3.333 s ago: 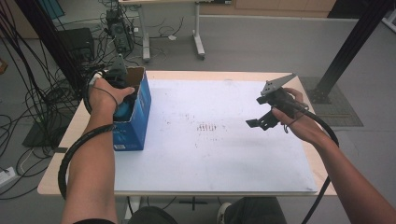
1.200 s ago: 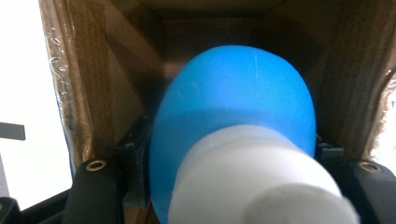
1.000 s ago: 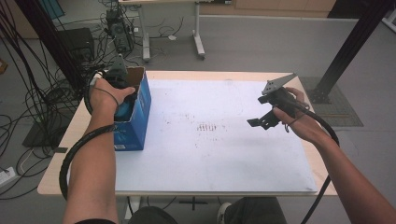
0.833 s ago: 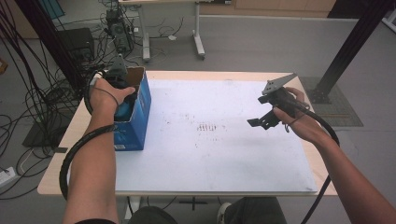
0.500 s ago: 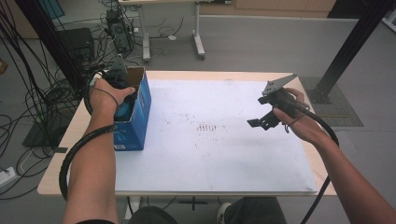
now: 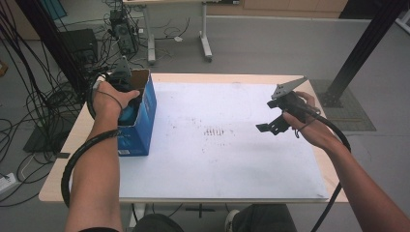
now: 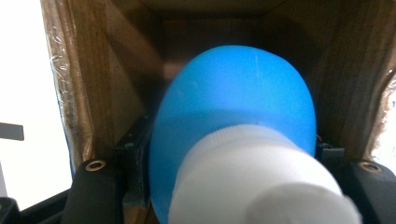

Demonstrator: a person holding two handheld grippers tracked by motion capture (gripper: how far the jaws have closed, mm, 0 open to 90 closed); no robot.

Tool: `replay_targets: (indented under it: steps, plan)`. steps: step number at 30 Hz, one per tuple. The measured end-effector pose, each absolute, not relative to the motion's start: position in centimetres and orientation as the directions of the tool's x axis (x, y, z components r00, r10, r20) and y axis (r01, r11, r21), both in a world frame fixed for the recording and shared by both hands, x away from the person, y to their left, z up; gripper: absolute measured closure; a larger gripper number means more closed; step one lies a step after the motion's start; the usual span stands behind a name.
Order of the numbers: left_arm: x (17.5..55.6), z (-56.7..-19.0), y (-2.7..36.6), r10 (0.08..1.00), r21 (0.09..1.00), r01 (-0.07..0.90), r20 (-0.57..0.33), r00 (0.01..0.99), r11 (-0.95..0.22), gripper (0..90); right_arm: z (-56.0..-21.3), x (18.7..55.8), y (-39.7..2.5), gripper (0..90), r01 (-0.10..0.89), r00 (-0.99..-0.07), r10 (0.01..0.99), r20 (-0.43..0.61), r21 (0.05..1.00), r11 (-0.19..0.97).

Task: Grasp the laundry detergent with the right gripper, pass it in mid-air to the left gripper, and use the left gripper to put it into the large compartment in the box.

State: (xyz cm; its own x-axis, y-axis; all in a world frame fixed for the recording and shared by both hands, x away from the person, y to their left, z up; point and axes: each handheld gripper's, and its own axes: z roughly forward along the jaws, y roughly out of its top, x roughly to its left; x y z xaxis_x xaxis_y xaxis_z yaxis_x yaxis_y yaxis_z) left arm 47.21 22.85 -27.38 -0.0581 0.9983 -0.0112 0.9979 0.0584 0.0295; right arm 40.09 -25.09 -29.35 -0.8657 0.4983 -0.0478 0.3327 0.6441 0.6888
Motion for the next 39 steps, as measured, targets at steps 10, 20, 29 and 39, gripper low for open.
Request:
replay_targets:
  steps: [10, 20, 29, 39]
  plan:
    - [47.2, -27.3, 22.8, 0.998, 0.032, 0.998, -0.008, -0.058, 0.058, 34.7, -29.3, 40.1, -25.2, 0.5, 0.333, -0.865, 0.499, -0.049, 0.689, 0.644]
    - [47.0, -26.6, 22.9, 0.998, 0.045, 0.997, -0.004, -0.059, 0.059, 31.2, -29.2, 40.0, -25.1, 0.5, 0.324, -0.868, 0.494, -0.053, 0.693, 0.644]
    - [46.6, -25.2, 22.8, 0.999, 0.075, 0.996, 0.004, -0.053, 0.053, 28.7, -28.9, 40.1, -24.9, 0.5, 0.323, -0.865, 0.498, -0.056, 0.699, 0.638]
    - [45.9, -23.3, 22.4, 0.999, 0.101, 0.994, 0.004, -0.038, 0.037, 27.7, -28.9, 40.2, -24.7, 0.5, 0.332, -0.862, 0.505, -0.05, 0.696, 0.636]
